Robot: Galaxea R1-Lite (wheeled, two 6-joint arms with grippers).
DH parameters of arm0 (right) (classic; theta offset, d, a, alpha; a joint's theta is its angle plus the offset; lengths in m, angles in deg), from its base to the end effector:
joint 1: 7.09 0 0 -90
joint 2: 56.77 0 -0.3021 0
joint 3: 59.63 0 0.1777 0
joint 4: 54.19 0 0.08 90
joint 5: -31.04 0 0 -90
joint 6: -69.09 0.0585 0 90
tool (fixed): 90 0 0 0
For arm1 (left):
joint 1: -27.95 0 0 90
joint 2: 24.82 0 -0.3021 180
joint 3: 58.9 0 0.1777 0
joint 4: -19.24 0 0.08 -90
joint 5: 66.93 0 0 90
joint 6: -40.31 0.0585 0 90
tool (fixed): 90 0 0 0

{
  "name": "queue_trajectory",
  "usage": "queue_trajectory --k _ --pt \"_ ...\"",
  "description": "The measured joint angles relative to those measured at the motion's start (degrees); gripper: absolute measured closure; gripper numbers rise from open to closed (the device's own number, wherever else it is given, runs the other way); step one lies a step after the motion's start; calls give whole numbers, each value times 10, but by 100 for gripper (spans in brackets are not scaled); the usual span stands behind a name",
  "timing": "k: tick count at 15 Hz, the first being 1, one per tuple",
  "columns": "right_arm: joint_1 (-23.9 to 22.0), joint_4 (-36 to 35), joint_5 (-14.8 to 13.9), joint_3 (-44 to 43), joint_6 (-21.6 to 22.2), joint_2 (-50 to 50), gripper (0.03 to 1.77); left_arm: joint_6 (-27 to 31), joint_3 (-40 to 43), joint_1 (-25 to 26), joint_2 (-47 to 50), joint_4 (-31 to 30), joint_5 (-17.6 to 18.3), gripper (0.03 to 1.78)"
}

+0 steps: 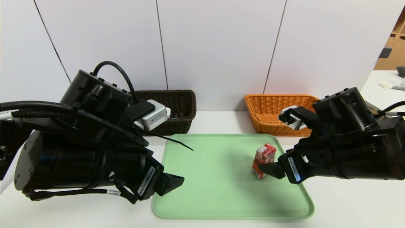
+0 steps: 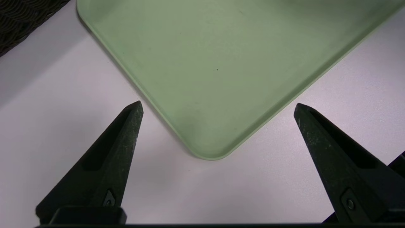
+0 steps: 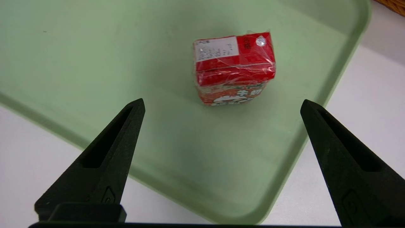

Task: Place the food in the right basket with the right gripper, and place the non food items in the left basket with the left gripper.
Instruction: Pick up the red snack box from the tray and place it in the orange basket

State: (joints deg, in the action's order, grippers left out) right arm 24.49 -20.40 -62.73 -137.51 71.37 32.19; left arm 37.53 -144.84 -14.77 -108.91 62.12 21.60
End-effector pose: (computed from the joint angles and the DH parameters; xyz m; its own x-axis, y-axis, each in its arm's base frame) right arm 0.2294 0.1365 0.1703 0.6369 0.3143 -0.7040 -0.4586 0.8885 -0.0182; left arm 0.1854 -0.1692 0.2153 0.5714 -0.4928 -0.6562 0.6398 0.7683 -0.0198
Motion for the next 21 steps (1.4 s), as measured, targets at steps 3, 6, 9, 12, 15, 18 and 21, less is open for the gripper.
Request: queue_trajectory --k 3,6,9,12,15,18,21 --pt "0 -1 -13 1 -7 16 10 0 0 0 -3 0 0 12" --pt "0 -39 -10 6 -6 35 10 10 0 0 -4 0 0 12" --pt "4 -106 -10 22 -4 60 10 12 0 0 -5 0 0 12" --pt "4 -168 -11 53 -2 86 10 11 0 0 -7 0 0 12" --pt "4 -221 -11 86 -1 104 10 12 0 0 -9 0 0 12" --pt "2 -280 -9 114 -1 110 10 11 0 0 -13 0 0 12" --pt "1 -282 -12 122 0 110 44 11 -1 0 -16 0 0 12"
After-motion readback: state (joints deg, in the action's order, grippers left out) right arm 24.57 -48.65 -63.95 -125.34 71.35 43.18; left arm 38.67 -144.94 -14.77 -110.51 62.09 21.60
